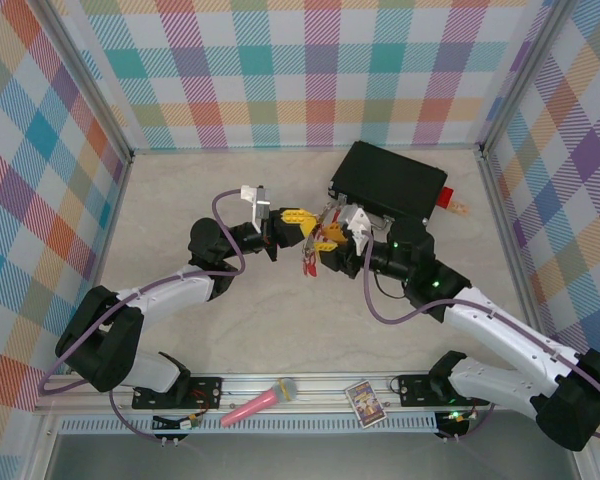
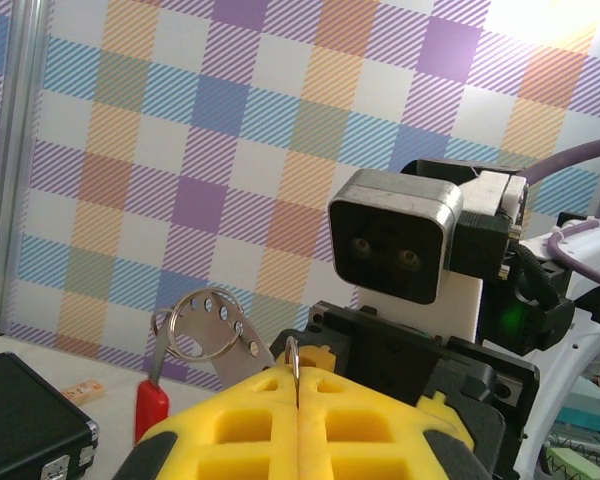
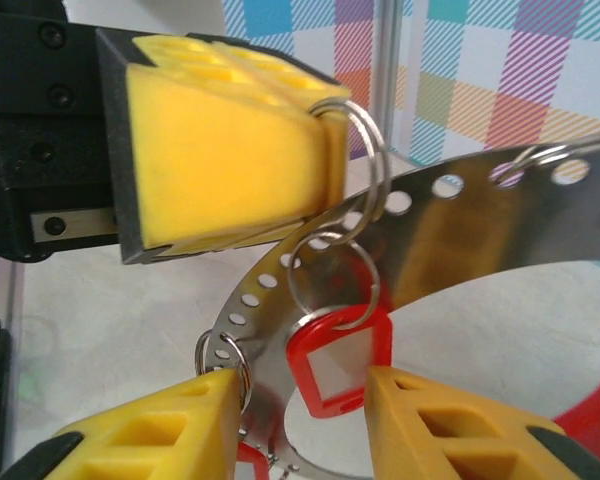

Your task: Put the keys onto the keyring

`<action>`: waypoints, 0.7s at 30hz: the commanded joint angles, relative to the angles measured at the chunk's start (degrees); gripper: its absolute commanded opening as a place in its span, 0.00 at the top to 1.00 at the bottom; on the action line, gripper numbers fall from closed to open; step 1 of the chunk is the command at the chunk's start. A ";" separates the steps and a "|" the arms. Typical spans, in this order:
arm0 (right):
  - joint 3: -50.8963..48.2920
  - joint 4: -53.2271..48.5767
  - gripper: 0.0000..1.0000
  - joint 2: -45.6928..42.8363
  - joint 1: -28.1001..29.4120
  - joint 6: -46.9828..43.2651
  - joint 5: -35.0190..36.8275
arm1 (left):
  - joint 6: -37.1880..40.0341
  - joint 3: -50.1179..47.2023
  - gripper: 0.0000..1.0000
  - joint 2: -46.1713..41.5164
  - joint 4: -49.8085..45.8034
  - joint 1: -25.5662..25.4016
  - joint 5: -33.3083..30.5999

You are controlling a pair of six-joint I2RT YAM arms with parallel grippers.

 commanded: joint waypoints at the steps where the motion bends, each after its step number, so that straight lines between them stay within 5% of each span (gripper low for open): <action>1: 1.70 2.90 0.67 -0.62 0.38 -0.98 3.63 | 0.00 0.76 1.00 -0.66 3.79 -0.20 -0.21; 21: 0.97 5.63 0.75 0.26 0.98 -0.40 4.70 | -0.23 1.06 1.00 -0.31 3.80 -0.38 -0.11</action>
